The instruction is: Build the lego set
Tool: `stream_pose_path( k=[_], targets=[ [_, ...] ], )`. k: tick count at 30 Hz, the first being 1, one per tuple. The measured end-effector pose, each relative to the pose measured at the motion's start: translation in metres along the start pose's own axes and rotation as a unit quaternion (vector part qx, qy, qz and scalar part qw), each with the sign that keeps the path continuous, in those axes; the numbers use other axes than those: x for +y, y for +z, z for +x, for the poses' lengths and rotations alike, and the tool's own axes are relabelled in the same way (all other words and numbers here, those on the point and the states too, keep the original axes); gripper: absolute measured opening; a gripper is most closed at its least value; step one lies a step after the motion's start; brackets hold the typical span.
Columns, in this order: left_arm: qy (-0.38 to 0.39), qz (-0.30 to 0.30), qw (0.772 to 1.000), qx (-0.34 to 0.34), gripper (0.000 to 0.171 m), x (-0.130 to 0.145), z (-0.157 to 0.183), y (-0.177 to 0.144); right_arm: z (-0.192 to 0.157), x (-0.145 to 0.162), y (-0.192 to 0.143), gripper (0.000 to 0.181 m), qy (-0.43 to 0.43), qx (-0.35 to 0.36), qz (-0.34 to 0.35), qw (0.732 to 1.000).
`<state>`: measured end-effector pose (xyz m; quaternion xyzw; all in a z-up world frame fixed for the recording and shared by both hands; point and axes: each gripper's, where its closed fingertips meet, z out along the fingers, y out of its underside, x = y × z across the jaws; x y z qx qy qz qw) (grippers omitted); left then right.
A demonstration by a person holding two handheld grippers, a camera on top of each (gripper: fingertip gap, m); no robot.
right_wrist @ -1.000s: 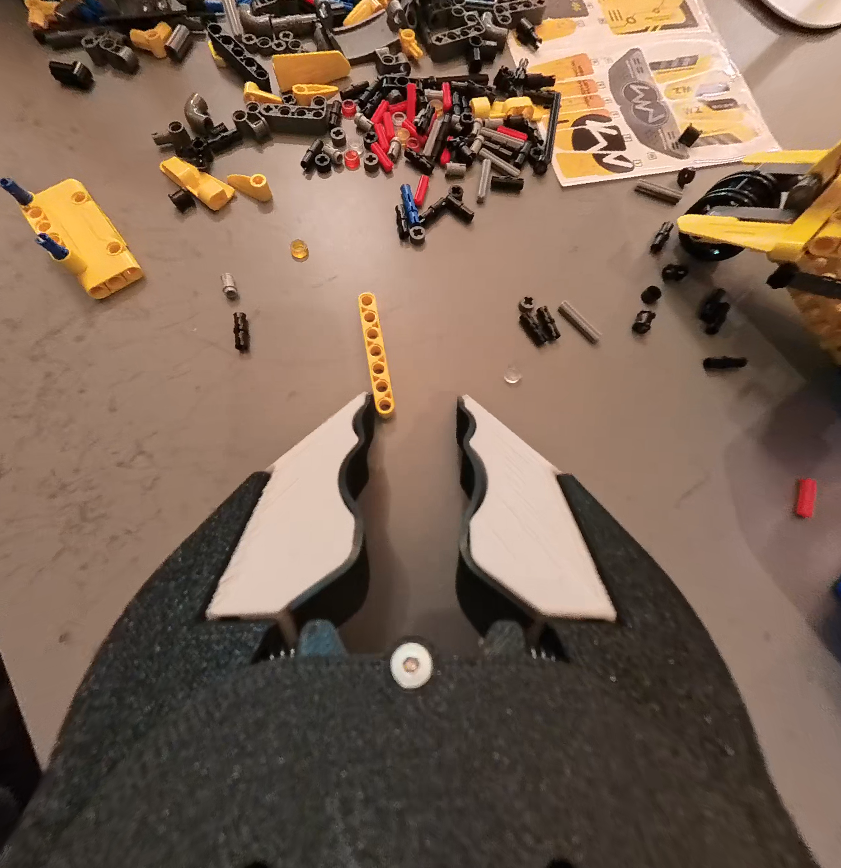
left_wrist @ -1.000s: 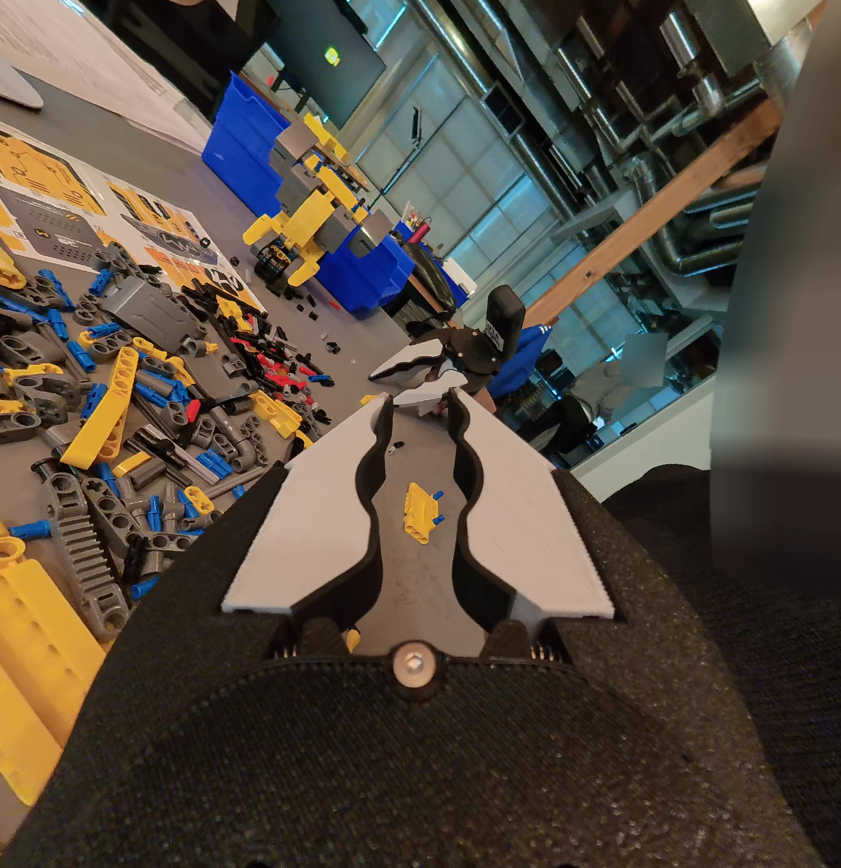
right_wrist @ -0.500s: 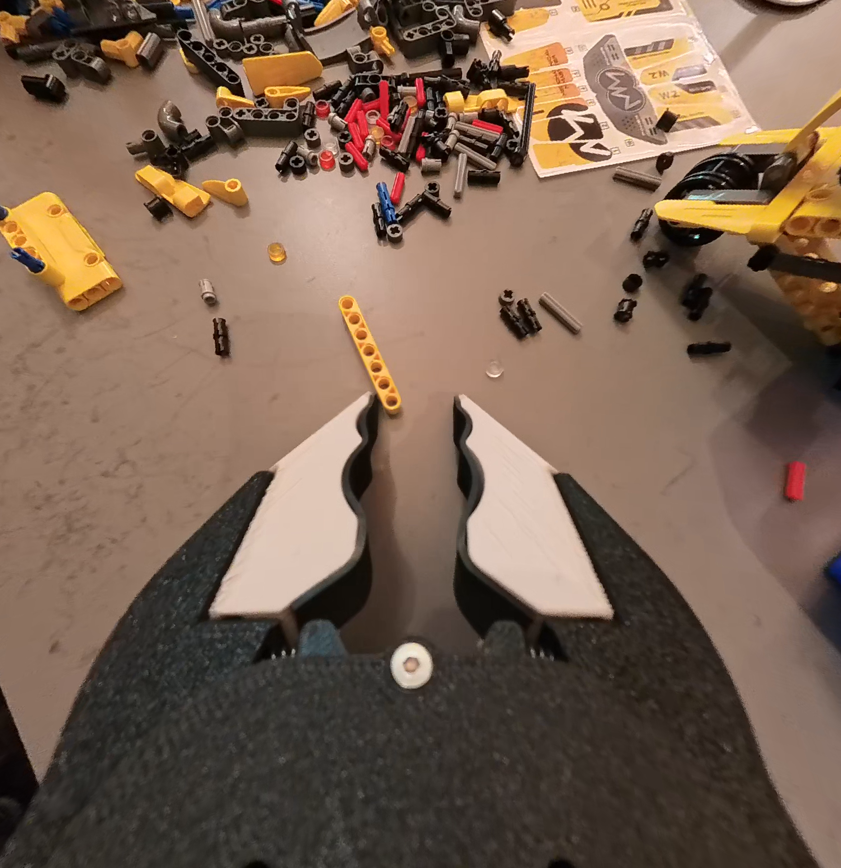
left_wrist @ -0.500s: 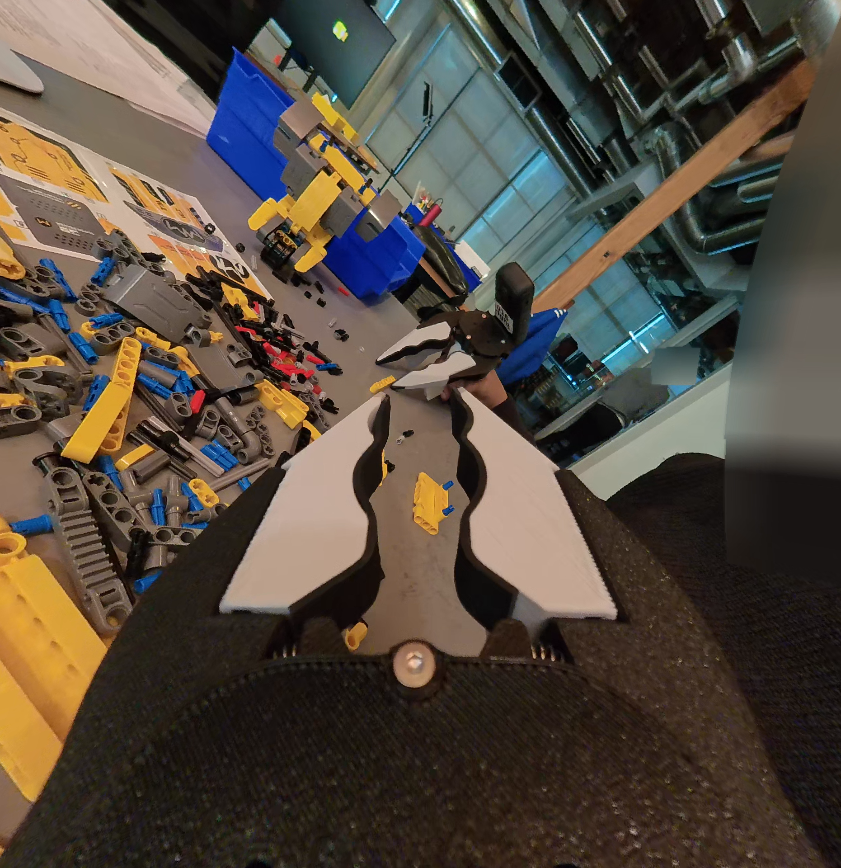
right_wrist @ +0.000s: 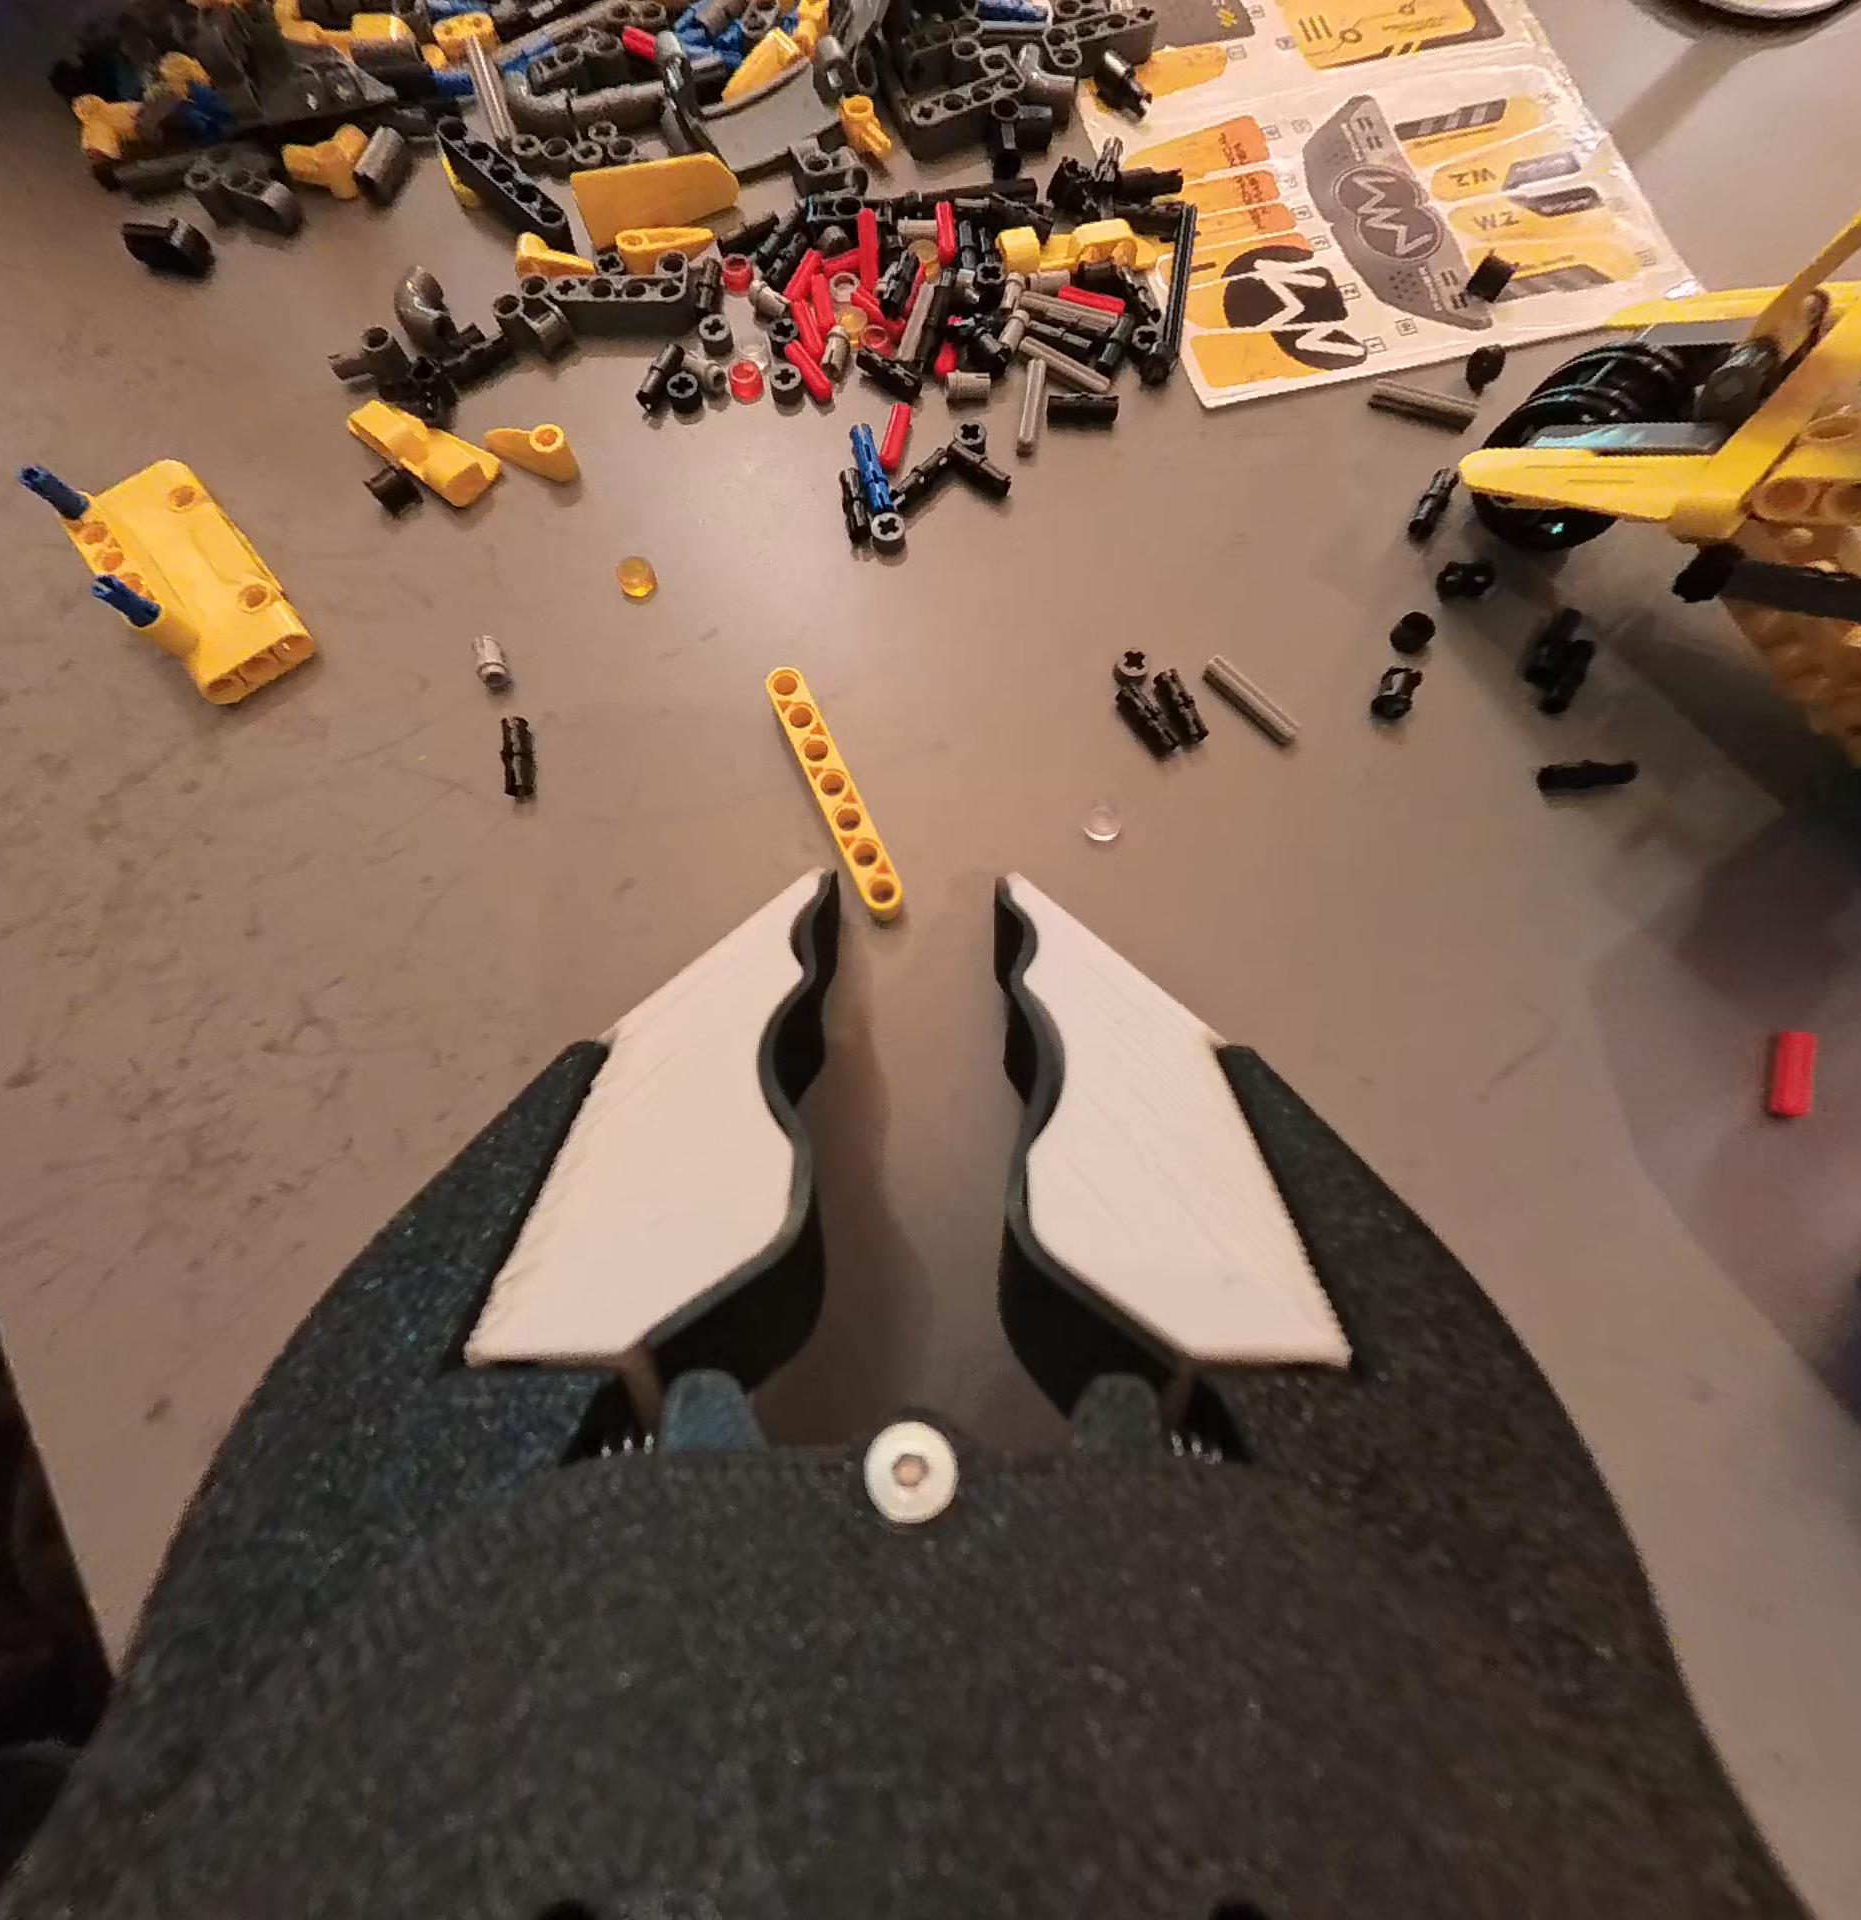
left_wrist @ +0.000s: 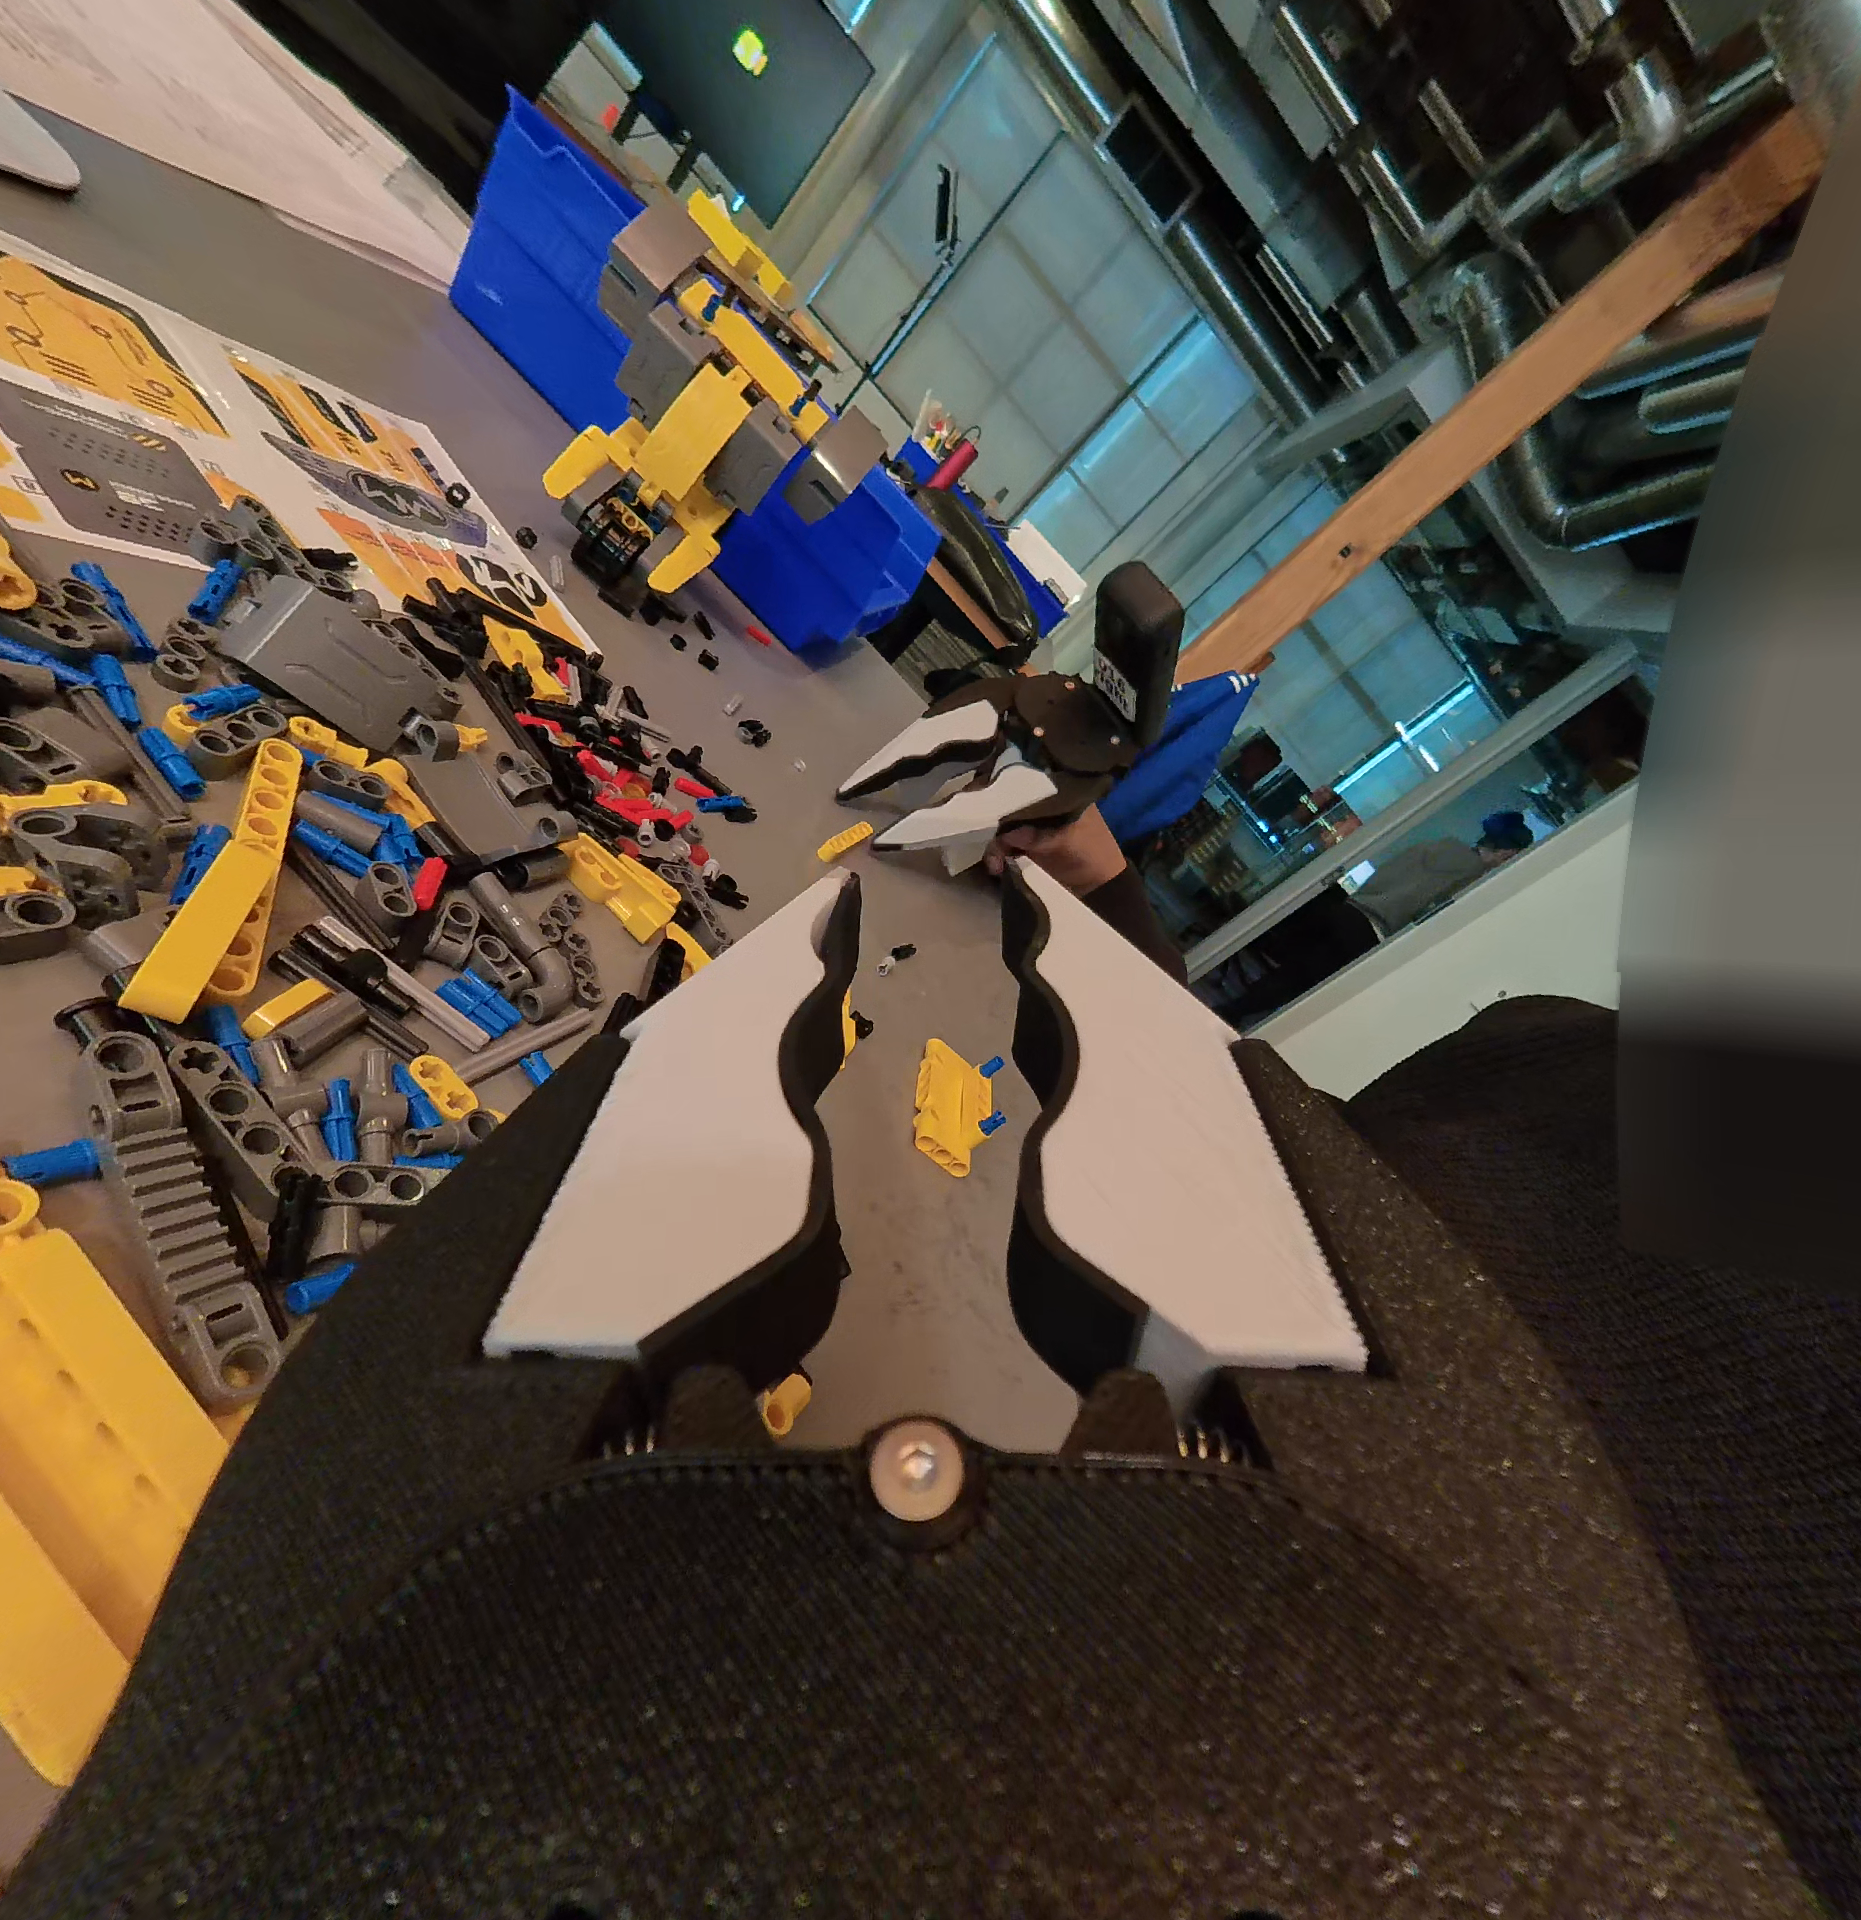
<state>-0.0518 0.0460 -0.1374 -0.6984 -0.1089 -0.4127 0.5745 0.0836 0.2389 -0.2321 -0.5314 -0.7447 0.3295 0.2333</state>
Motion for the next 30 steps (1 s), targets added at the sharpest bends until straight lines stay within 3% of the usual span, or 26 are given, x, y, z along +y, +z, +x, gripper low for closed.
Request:
stream_pose_path(
  k=[7, 13, 17, 22, 30],
  targets=[
    [0.000, -0.001, 1.000, -0.001, 0.025, 0.001, 0.000, 0.001, 0.000, -0.012, -0.011, 0.029, 0.022, -0.021, 0.051, 0.998],
    [0.000, -0.003, 1.000, 0.000, 0.025, 0.001, 0.000, 0.001, -0.005, -0.017, -0.015, 0.012, 0.009, -0.028, 0.072, 0.997],
    [0.001, -0.004, 1.000, -0.003, 0.025, 0.001, -0.001, 0.001, -0.023, -0.042, -0.016, 0.000, -0.011, -0.048, 0.129, 0.990],
    [0.000, -0.002, 1.000, -0.004, 0.025, 0.001, -0.002, 0.001, -0.017, -0.032, 0.000, 0.000, -0.003, -0.029, 0.075, 0.997],
    [0.002, -0.006, 1.000, 0.000, 0.025, 0.002, 0.000, 0.002, -0.002, -0.032, -0.009, 0.002, 0.045, -0.025, 0.097, 0.994]
  ],
)
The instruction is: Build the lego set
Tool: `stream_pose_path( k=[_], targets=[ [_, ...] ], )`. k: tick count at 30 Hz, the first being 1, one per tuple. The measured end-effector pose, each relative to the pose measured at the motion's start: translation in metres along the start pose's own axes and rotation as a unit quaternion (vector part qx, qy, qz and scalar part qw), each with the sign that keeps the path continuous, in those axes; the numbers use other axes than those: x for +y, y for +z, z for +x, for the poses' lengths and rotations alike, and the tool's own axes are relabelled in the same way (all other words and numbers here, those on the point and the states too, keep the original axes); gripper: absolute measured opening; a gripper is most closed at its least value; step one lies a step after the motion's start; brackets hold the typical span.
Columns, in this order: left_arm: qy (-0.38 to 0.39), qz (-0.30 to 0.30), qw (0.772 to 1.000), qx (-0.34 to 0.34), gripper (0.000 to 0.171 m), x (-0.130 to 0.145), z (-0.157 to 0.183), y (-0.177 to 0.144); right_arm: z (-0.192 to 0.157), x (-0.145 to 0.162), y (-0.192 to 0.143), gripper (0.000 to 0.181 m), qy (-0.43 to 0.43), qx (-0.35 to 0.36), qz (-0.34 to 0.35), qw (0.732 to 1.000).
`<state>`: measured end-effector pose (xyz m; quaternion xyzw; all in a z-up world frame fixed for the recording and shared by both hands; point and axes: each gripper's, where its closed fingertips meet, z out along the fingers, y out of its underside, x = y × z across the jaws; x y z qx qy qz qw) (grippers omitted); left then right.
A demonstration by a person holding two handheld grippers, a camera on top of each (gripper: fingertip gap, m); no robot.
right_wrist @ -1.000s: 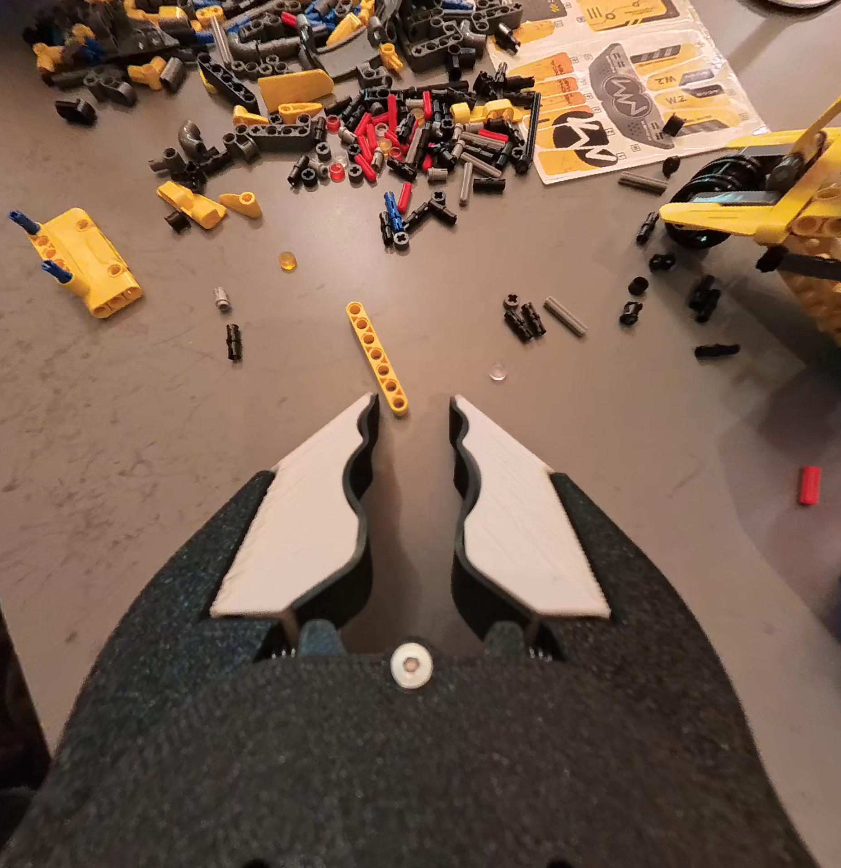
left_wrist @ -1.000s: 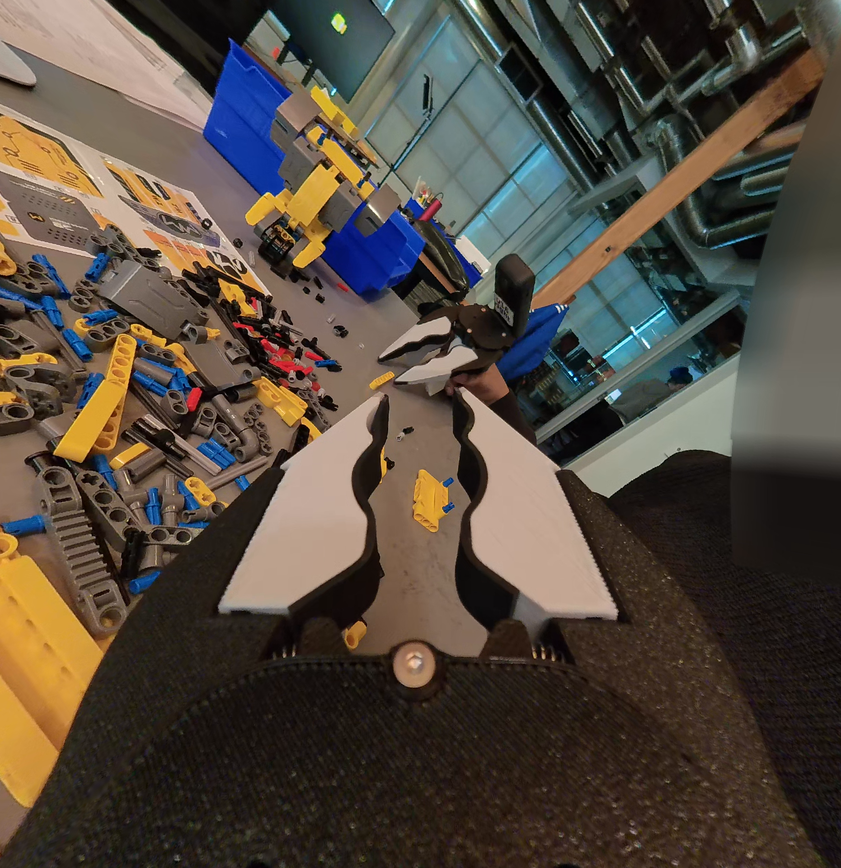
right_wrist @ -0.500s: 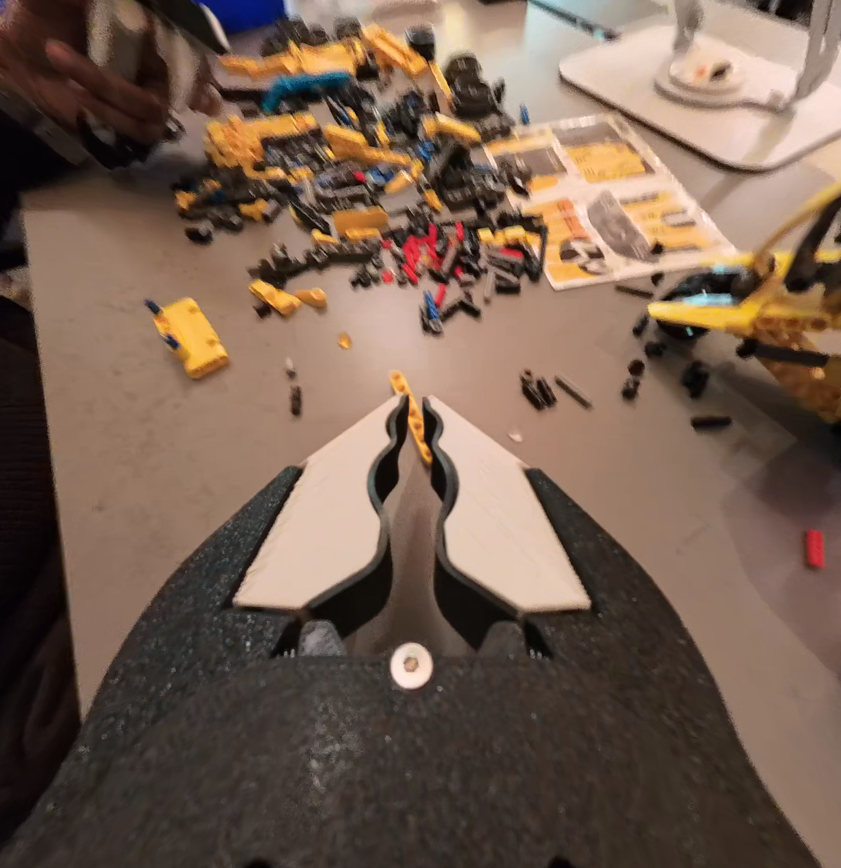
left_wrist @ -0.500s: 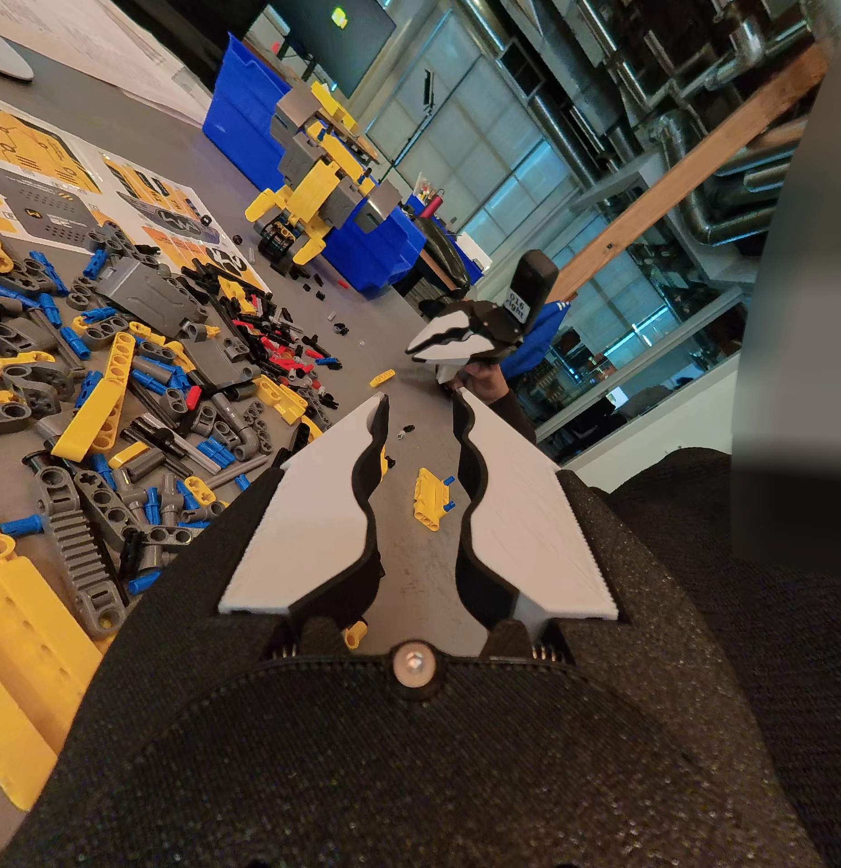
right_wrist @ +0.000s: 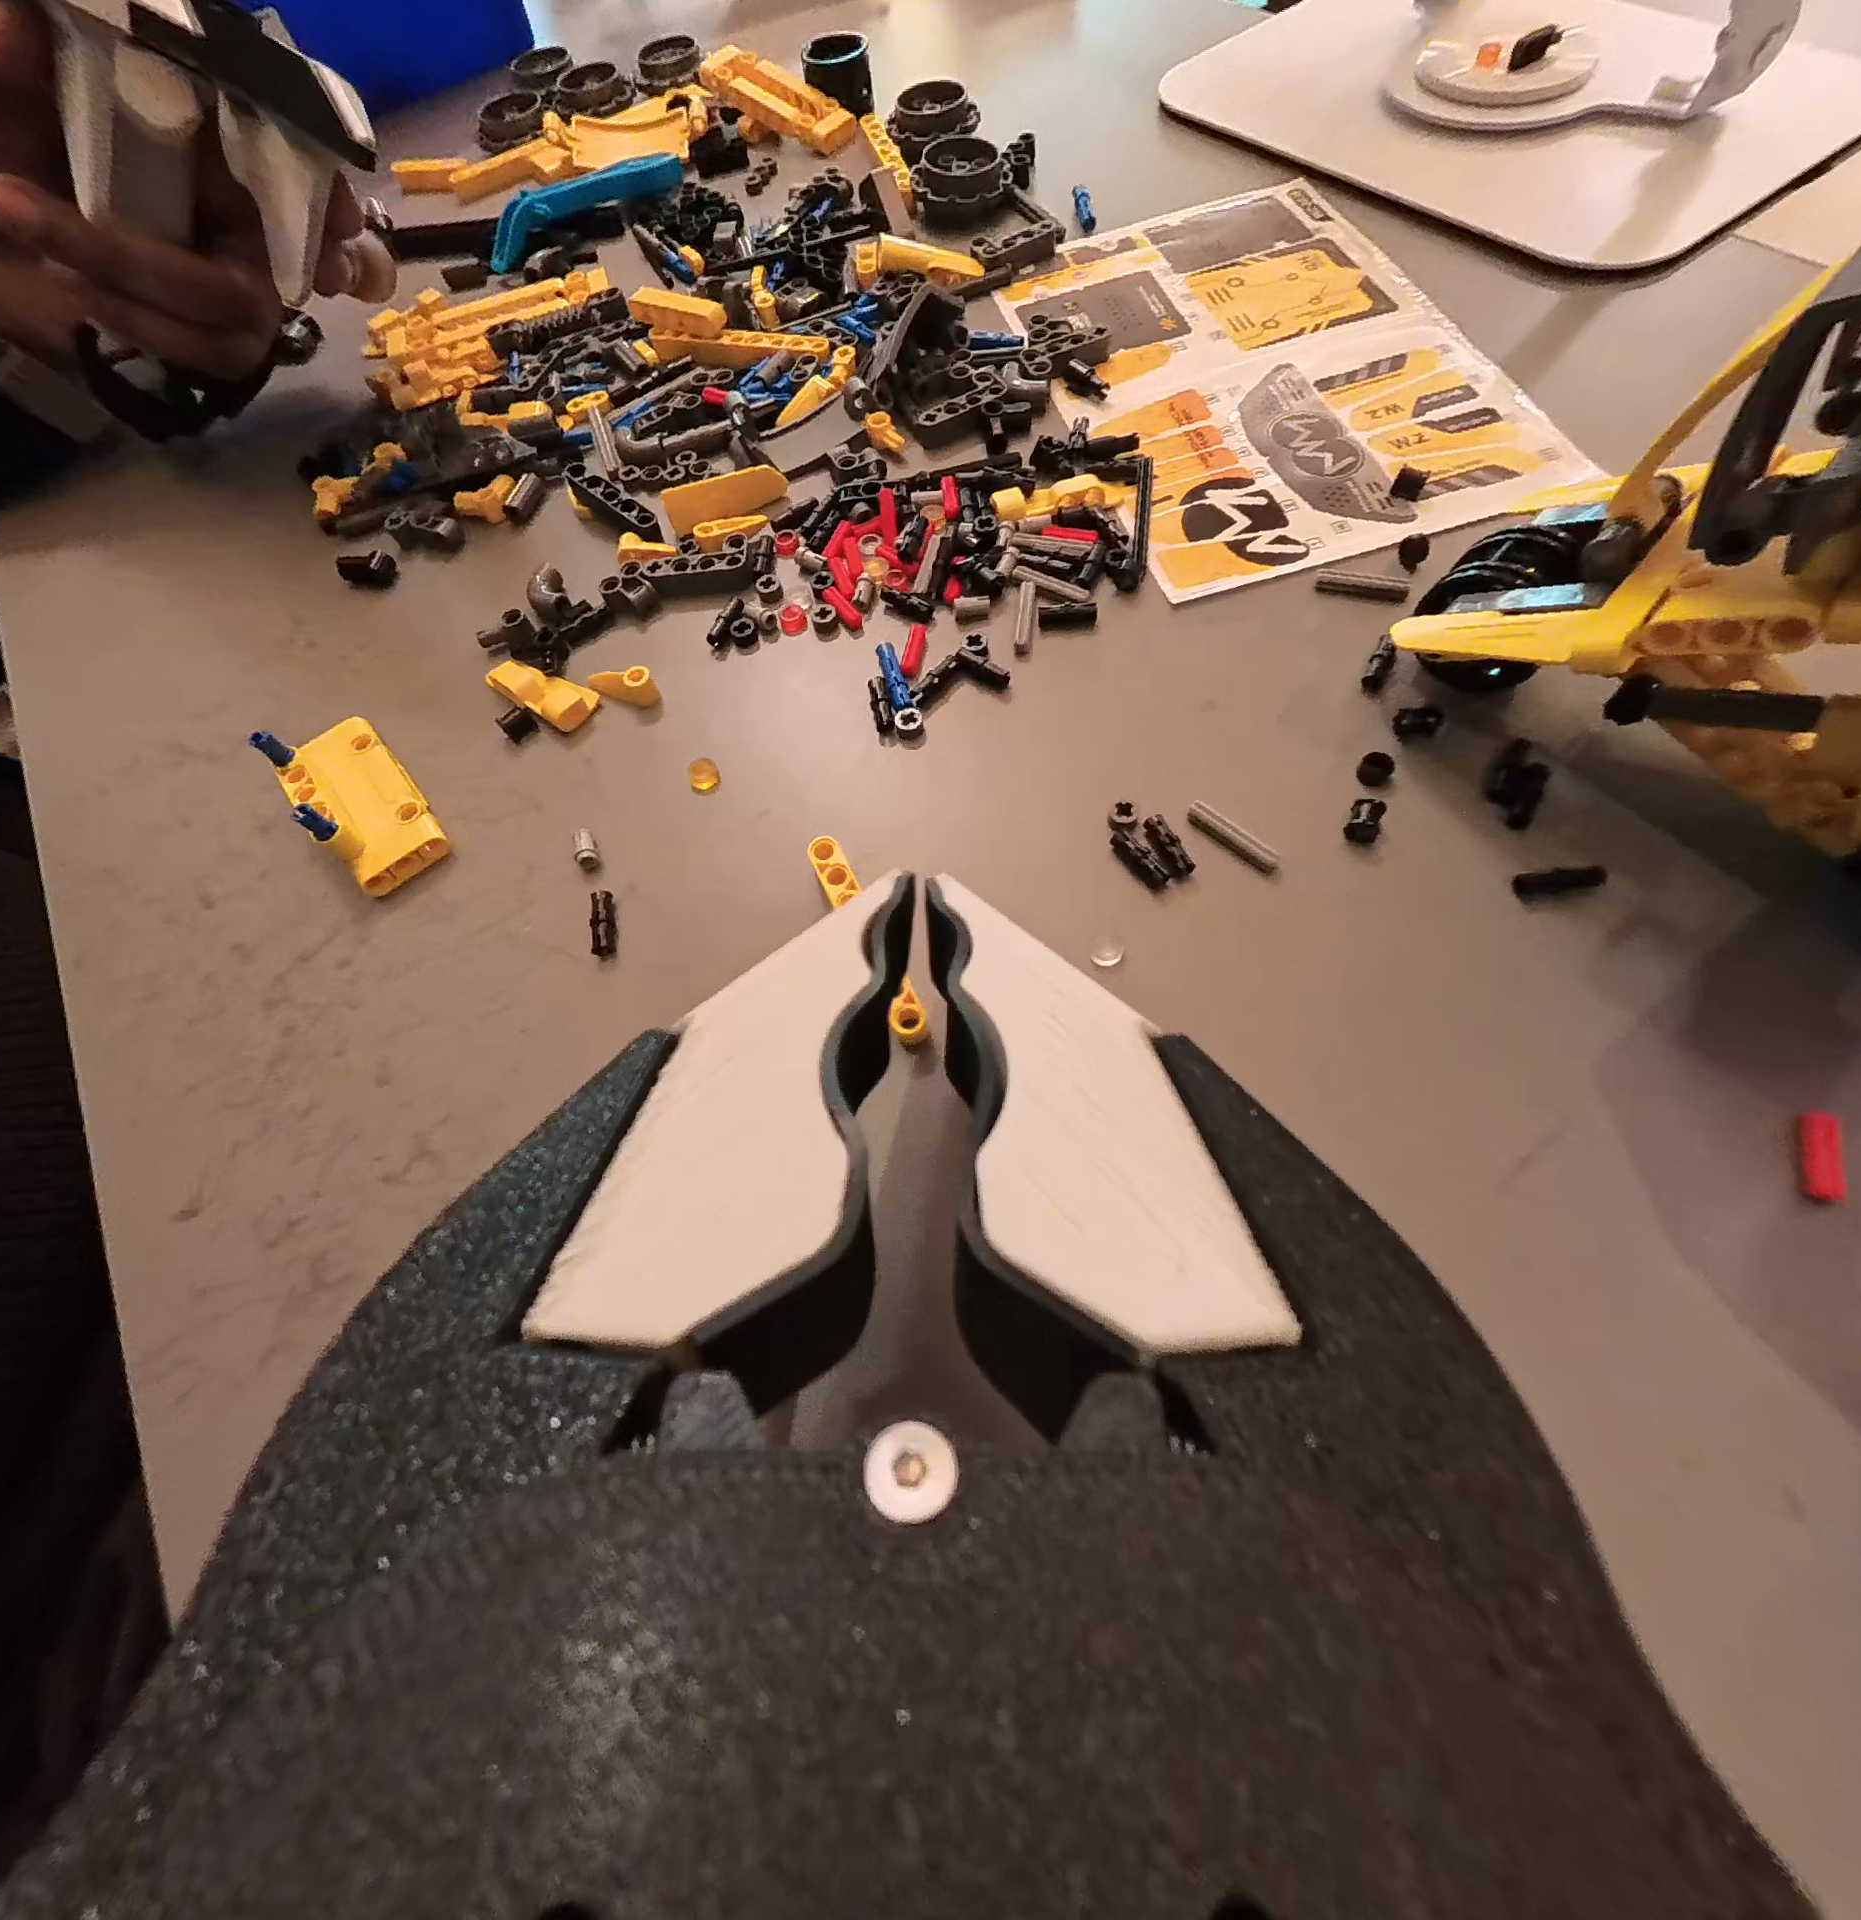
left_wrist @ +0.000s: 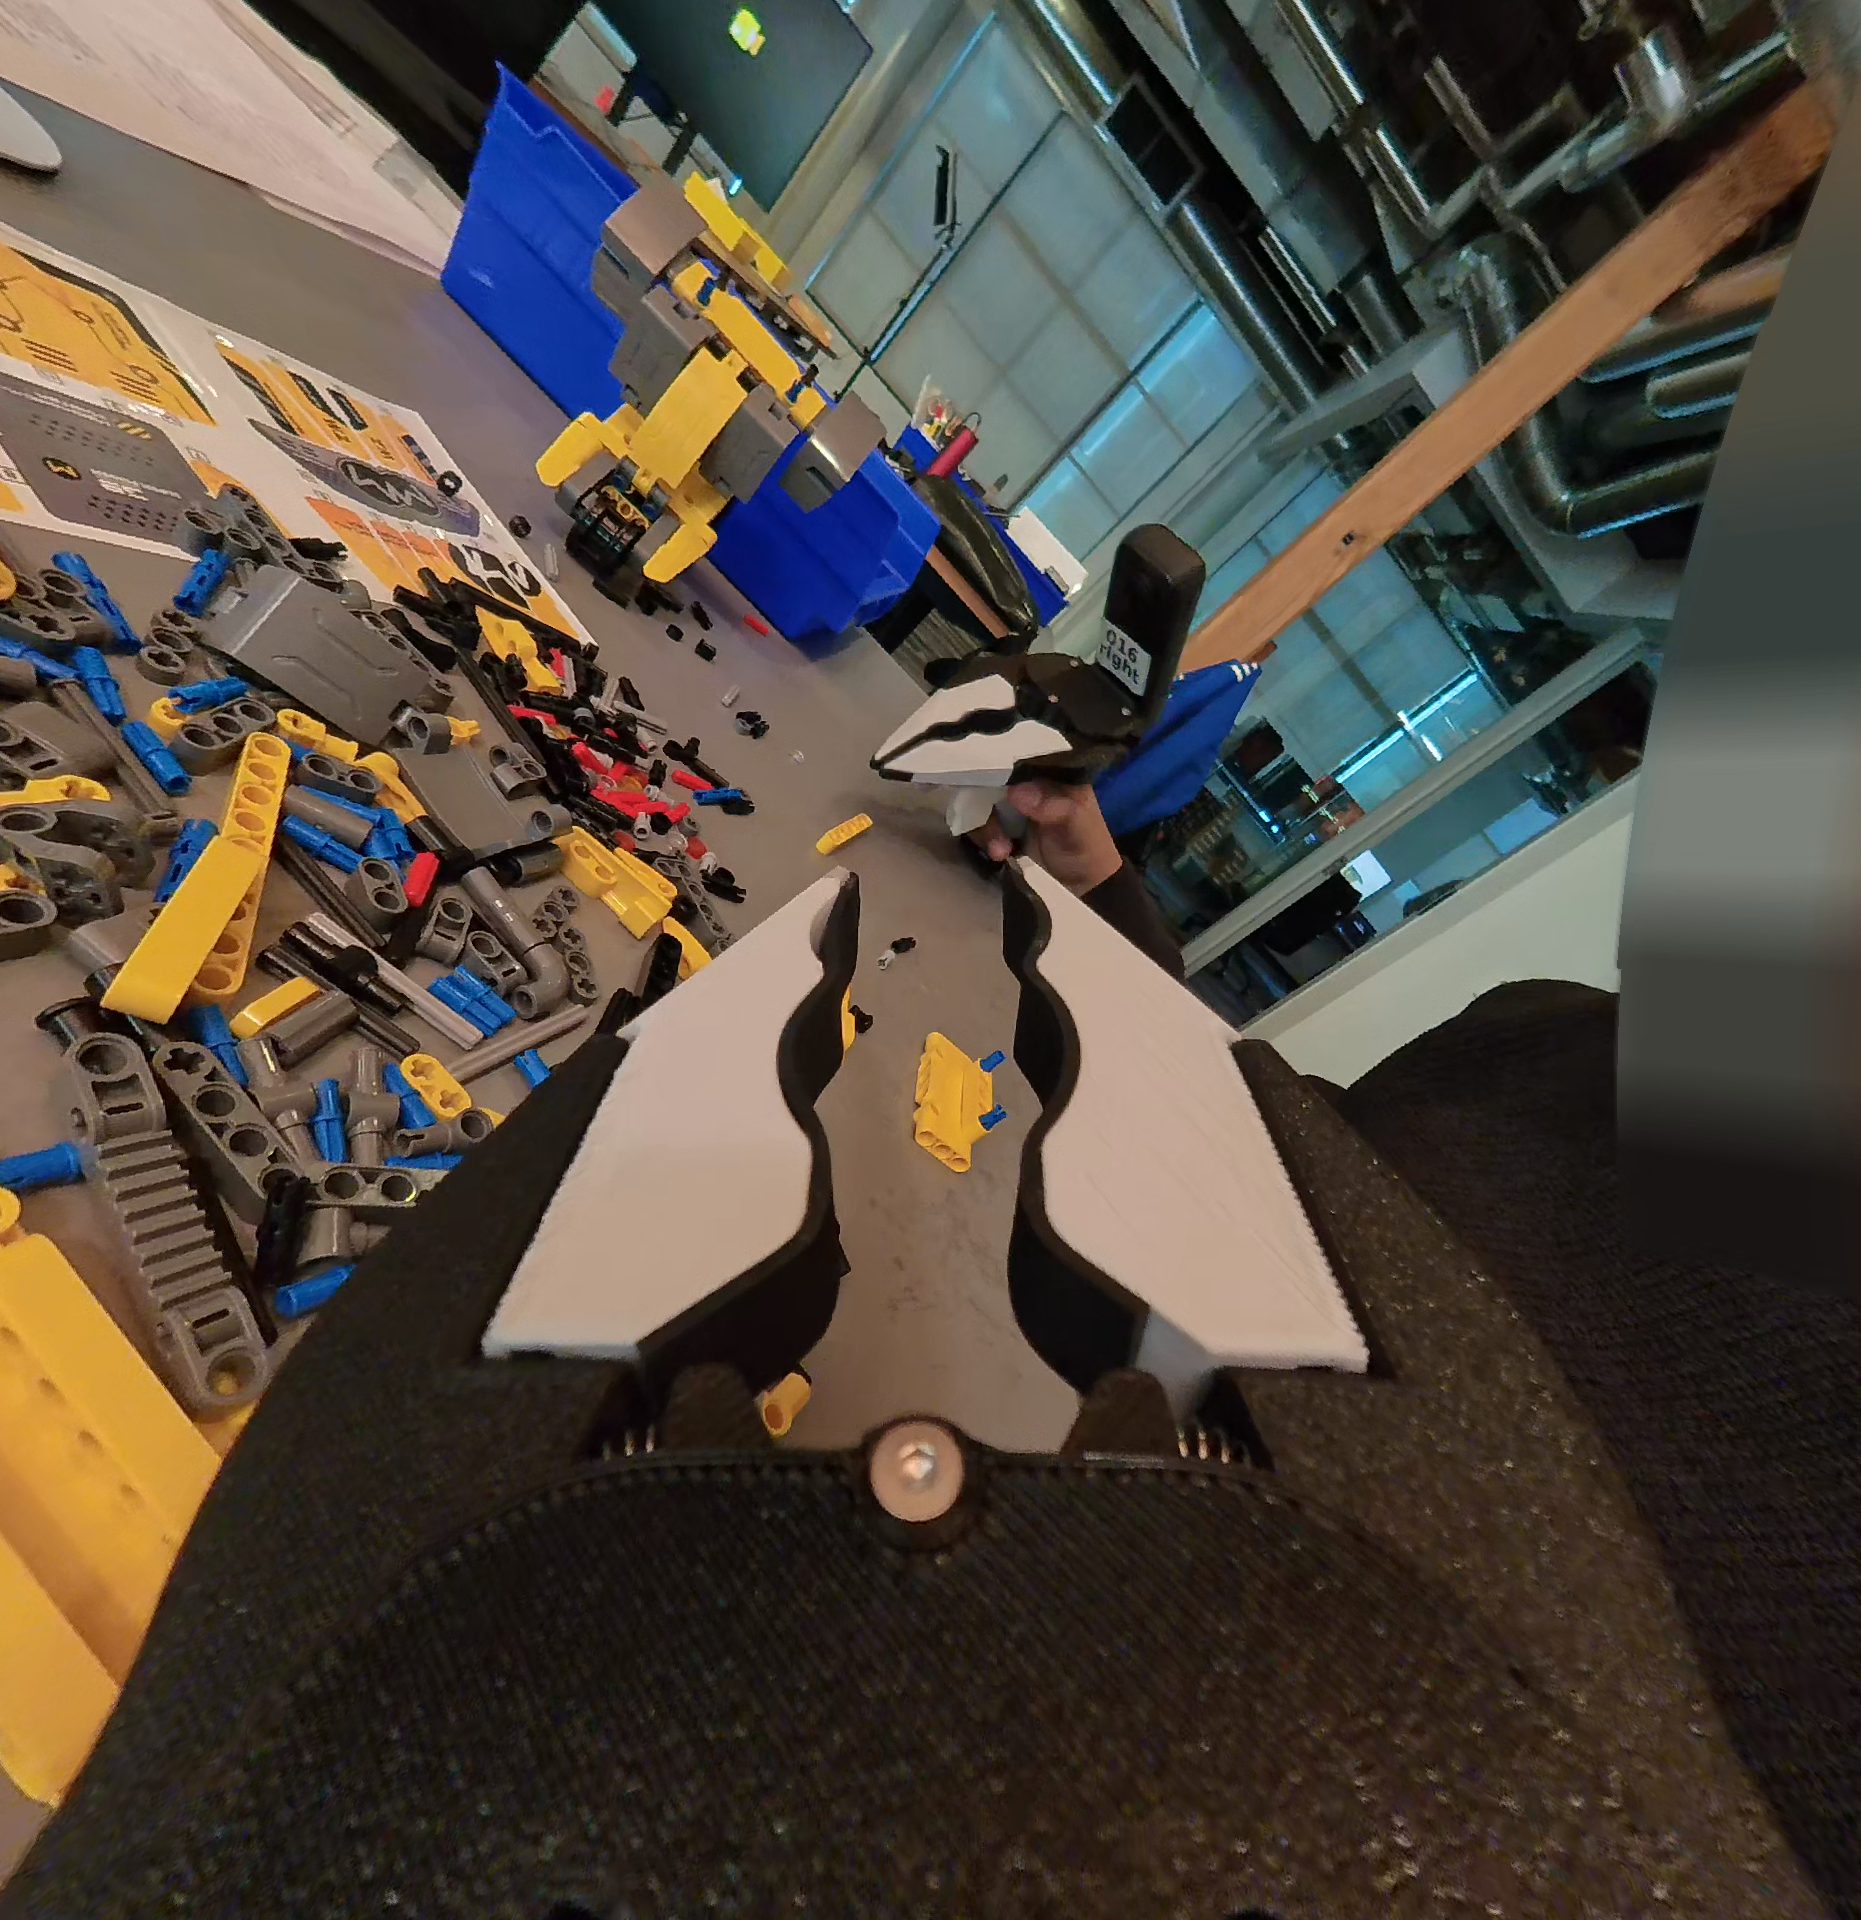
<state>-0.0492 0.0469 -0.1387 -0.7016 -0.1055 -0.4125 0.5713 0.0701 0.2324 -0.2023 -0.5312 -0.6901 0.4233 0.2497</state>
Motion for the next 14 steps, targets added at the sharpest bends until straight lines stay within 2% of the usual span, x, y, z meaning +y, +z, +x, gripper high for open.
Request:
stream_pose_path(
  k=[14],
  targets=[
    [0.000, 0.003, 1.000, -0.001, 0.025, -0.0008, -0.0007, 0.0001, 0.0003, 0.0027, 0.0025, 0.012, 0.006, -0.004, -0.011, 1.000]
  ],
)
